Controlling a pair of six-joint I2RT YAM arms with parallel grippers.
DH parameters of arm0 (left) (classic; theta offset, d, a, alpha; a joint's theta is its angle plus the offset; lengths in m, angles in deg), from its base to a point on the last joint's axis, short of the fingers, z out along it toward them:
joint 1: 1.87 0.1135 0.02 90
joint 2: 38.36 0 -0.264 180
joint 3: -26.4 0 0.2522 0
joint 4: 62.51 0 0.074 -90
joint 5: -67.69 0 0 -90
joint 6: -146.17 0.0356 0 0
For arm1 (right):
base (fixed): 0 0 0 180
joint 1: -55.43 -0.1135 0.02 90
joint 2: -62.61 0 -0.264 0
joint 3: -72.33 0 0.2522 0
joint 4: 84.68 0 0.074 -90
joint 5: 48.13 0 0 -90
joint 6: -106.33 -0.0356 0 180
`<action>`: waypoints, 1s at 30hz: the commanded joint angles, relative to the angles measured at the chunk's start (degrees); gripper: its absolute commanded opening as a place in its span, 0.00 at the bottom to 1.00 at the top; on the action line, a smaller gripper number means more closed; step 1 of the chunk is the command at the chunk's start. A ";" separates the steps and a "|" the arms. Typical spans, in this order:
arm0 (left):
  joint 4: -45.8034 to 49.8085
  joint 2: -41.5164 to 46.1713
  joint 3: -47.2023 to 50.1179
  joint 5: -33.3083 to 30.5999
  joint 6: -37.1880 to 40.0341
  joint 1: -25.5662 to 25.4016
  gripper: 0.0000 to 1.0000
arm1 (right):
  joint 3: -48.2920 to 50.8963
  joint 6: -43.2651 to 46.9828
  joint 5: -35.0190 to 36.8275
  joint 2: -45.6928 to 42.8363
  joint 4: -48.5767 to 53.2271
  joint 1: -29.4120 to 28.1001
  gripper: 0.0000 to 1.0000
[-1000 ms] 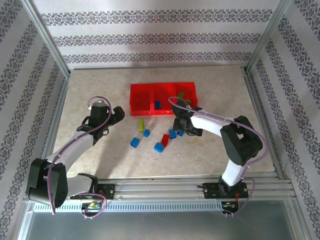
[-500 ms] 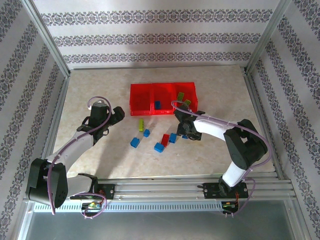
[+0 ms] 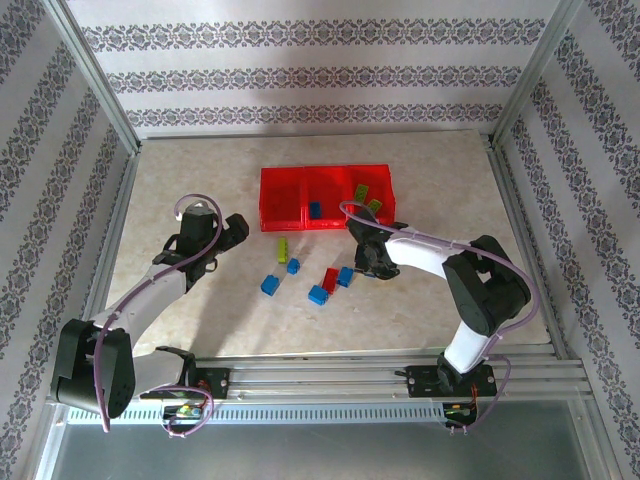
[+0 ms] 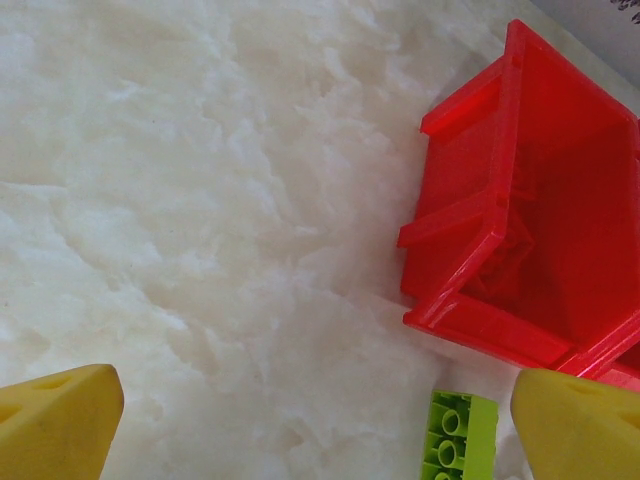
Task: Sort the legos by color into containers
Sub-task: Pick up the lego from the center of the table, then place the lego in the container.
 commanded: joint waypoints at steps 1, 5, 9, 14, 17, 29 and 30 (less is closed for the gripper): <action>-0.10 1.07 0.55 -0.34 -0.48 0.97 1.00 | -0.15 -0.02 -1.64 0.82 -1.37 0.07 0.40; -0.05 1.05 0.57 -0.42 -0.51 1.04 1.00 | -0.29 0.75 -1.22 0.14 -1.29 -0.10 0.34; -0.08 1.07 0.60 -0.43 -0.53 1.03 1.00 | -0.87 1.92 -0.31 -0.96 -0.87 -0.54 0.31; -0.16 0.90 0.67 -0.34 -0.67 1.03 1.00 | -3.06 4.14 2.26 -2.21 0.20 -2.00 0.31; -0.21 0.70 0.55 -0.25 -0.70 1.00 1.00 | -5.32 5.59 3.67 -2.26 0.47 -2.91 0.31; 0.04 0.63 0.58 -0.18 -0.62 0.99 1.00 | -20.10 14.25 4.13 4.54 0.11 -3.80 0.31; 0.03 0.63 0.54 -0.12 -0.64 1.01 1.00 | -21.75 15.21 4.41 5.55 0.12 -3.73 0.32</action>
